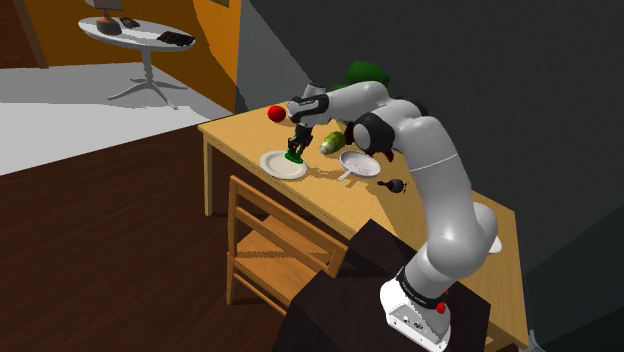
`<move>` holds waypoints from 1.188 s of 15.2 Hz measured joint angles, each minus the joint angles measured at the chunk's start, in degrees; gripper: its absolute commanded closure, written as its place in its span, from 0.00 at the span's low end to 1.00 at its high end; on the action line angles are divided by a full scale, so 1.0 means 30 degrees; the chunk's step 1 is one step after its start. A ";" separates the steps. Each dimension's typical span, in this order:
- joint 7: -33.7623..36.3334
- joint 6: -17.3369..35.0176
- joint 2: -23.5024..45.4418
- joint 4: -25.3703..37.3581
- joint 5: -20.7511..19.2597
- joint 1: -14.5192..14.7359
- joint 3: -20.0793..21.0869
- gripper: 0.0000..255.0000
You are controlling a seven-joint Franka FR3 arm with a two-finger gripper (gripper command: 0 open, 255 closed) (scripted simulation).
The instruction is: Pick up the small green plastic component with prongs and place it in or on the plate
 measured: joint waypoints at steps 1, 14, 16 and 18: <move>0.0381 -0.0707 0.0840 0.1609 -0.0049 -0.0155 0.0075 1.00; 0.1572 -0.1833 0.5349 0.7495 -0.0002 -0.0894 0.0588 1.00; 0.1598 -0.1630 0.5802 0.7768 0.0031 -0.0946 0.0648 1.00; 0.1680 -0.1711 0.6218 0.8398 0.0034 -0.1046 0.0688 1.00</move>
